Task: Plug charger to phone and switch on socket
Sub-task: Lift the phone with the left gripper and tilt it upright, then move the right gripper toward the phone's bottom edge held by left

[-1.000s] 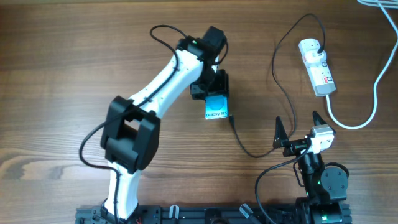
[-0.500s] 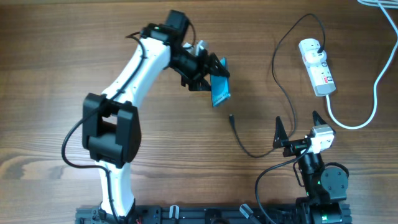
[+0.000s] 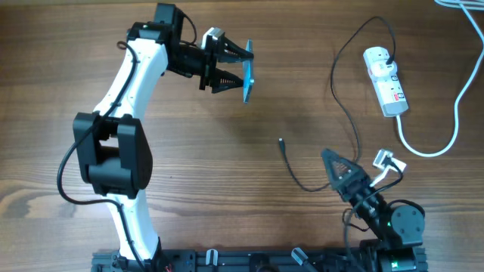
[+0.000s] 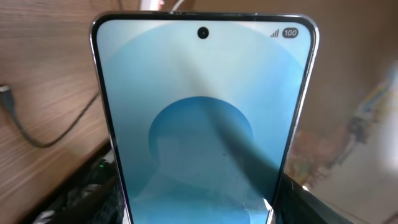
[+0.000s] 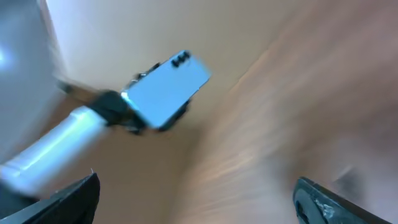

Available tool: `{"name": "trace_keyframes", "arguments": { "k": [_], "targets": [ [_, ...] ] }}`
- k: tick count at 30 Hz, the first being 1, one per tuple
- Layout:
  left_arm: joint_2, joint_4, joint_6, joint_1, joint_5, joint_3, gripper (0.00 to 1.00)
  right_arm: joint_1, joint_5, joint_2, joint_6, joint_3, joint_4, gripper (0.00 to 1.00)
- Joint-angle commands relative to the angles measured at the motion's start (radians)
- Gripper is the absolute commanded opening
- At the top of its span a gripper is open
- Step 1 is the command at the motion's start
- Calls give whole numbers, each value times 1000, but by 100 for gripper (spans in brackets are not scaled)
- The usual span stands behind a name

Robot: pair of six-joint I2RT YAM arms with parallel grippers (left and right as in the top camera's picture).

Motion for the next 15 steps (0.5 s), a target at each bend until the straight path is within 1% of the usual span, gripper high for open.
{"name": "trace_keyframes", "arguments": {
  "k": [1, 3, 5, 6, 7, 9, 10, 13, 14, 15],
  "targets": [
    [-45, 3, -23, 26, 122, -3, 63, 4, -2, 2, 525, -1, 19, 100],
    [-45, 3, -49, 36, 126, -3, 63, 4, 5, 2, 615, -1, 6, 100],
    [-45, 3, -56, 46, 132, -3, 63, 4, -47, 2, 709, -1, 6, 100],
    [-45, 3, -56, 50, 134, -3, 63, 4, -66, 2, 730, -1, 7, 100],
    [-45, 2, -56, 54, 134, -3, 63, 4, -101, 2, 717, -1, 29, 100],
    [-45, 2, -63, 63, 143, -3, 63, 4, -119, 2, 620, -1, 136, 100],
    [-45, 2, -76, 68, 145, -3, 63, 4, -119, 2, 526, -1, 265, 100],
    [-45, 3, -109, 82, 145, -3, 62, 3, -115, 2, 414, 5, 559, 100],
    [-45, 3, -109, 87, 145, -3, 62, 3, -116, 2, 399, 18, 613, 100],
    [-45, 3, -109, 91, 145, -3, 62, 3, -125, 2, 385, 41, 625, 100]
  ]
}}
